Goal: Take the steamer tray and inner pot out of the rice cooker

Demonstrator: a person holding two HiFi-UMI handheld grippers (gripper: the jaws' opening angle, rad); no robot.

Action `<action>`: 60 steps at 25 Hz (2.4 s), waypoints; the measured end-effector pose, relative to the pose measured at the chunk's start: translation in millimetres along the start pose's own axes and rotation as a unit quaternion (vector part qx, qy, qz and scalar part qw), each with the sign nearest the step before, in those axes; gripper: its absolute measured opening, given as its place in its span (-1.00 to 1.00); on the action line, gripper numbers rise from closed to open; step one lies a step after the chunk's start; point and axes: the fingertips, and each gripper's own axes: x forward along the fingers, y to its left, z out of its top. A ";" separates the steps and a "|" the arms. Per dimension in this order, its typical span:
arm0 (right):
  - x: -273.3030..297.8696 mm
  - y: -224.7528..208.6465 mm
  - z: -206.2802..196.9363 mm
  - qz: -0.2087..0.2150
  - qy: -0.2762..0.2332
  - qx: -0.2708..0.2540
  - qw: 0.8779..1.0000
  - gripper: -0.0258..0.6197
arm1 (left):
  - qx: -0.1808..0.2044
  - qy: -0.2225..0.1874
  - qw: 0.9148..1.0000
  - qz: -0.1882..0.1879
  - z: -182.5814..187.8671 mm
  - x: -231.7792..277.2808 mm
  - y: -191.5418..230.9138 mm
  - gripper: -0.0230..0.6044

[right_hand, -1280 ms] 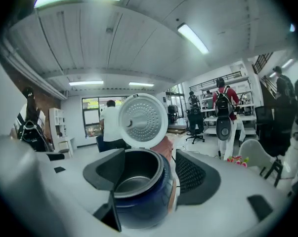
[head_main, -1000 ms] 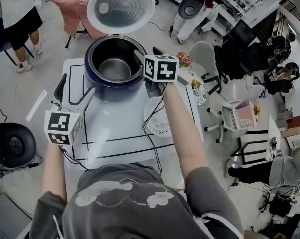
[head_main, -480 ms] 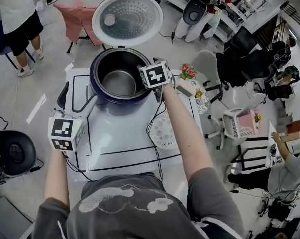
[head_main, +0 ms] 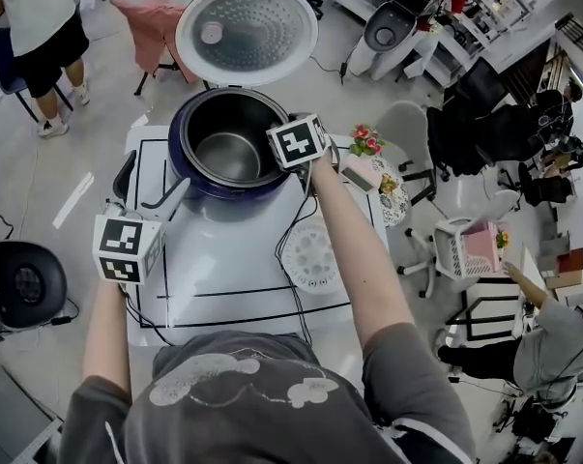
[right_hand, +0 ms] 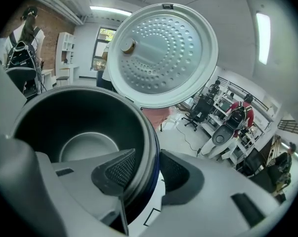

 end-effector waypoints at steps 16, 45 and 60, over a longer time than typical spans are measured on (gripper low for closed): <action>-10.6 2.7 13.4 -0.040 -0.014 -0.025 0.999 -0.53 | 0.005 0.001 1.000 0.003 8.4 -0.5 -4.0 0.45; -52.7 -1.2 65.0 0.070 -0.197 0.135 0.969 -0.64 | 0.018 0.093 0.992 -0.083 13.3 132.7 32.2 0.22; -50.7 1.3 68.2 0.085 -0.203 0.149 0.964 -0.64 | 0.267 0.330 0.901 -0.094 -39.8 203.5 25.6 -0.40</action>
